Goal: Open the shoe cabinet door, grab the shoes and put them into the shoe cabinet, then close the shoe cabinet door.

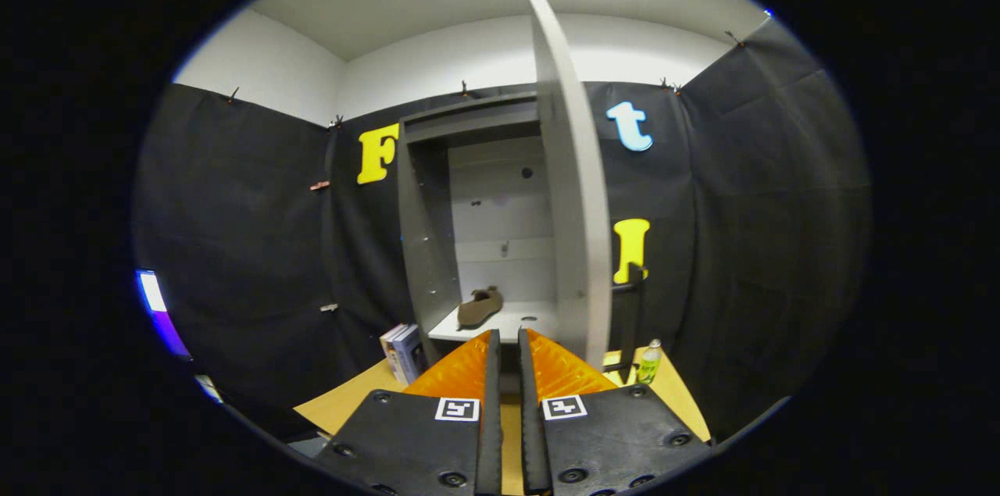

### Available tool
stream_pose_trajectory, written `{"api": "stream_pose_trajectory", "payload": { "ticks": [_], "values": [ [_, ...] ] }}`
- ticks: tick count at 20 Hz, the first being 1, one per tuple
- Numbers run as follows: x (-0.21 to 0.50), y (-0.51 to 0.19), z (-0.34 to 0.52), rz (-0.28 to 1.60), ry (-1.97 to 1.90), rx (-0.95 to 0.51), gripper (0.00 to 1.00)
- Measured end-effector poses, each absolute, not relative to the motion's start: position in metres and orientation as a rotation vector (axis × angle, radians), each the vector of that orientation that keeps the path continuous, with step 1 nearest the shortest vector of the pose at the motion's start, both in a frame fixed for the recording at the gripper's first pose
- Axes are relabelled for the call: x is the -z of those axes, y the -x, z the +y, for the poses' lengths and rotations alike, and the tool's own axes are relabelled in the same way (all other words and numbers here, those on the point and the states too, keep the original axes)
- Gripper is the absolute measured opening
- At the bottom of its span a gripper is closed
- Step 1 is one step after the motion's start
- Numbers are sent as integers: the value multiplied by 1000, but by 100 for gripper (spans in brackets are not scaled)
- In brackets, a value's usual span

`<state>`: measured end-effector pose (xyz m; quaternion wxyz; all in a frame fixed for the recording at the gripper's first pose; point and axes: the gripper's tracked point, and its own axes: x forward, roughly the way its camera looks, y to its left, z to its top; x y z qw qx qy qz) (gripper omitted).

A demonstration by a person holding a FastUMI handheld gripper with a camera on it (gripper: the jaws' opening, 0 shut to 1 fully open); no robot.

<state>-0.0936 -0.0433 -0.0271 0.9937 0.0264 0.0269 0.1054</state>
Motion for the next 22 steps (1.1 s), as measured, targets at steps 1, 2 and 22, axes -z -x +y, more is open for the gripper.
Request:
{"api": "stream_pose_trajectory", "payload": {
  "ticks": [1, 2, 22],
  "values": [
    [37, 92, -26, 84, -52, -251, 15],
    [47, 90, -11, 109, -46, -283, 15],
    [320, 14, 41, 657, -122, -79, 29]
  ]
}}
